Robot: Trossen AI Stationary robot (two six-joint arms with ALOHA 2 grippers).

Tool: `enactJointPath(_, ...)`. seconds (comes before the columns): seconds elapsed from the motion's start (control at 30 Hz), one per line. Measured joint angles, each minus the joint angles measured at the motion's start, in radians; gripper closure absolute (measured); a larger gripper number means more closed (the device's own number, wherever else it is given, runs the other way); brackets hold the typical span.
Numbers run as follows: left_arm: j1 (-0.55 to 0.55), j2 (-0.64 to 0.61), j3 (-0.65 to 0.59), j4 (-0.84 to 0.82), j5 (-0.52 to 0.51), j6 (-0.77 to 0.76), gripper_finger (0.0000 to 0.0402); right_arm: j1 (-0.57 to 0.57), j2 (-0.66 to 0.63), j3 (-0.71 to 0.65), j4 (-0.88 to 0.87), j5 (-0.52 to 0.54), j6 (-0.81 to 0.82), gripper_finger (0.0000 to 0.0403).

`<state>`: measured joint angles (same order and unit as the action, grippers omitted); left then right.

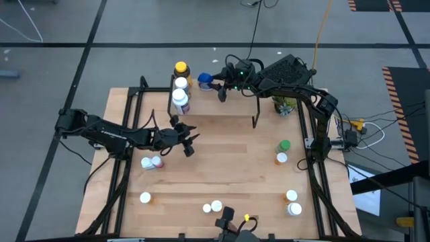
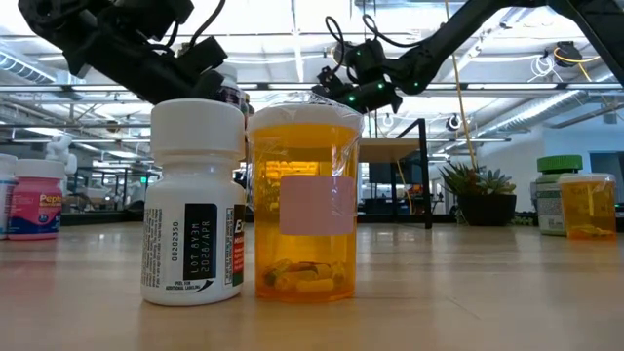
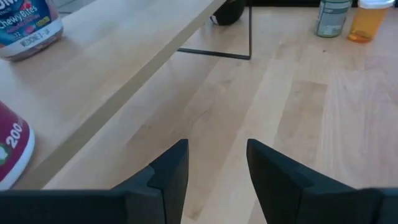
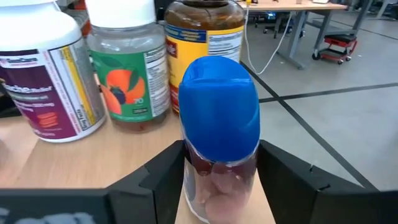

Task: Pick and place medicine bottles onto shelf by color
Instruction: Put the blue medicine bottle on the shelf

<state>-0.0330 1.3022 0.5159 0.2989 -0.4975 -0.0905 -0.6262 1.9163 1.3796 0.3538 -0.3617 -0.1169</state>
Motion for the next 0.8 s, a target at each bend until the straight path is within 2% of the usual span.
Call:
enactJointPath(0.63, 0.000, 0.000, 0.000, 0.031, 0.000, 0.002, 0.0233, -0.001, 0.001, 0.000, 0.084, 0.026, 0.001, 0.0218)
enactJointPath(0.8, 0.000, 0.000, 0.000, 0.049, 0.001, 0.008, 0.0233, -0.011, 0.002, 0.033, 0.036, 0.022, -0.004, 0.0218)
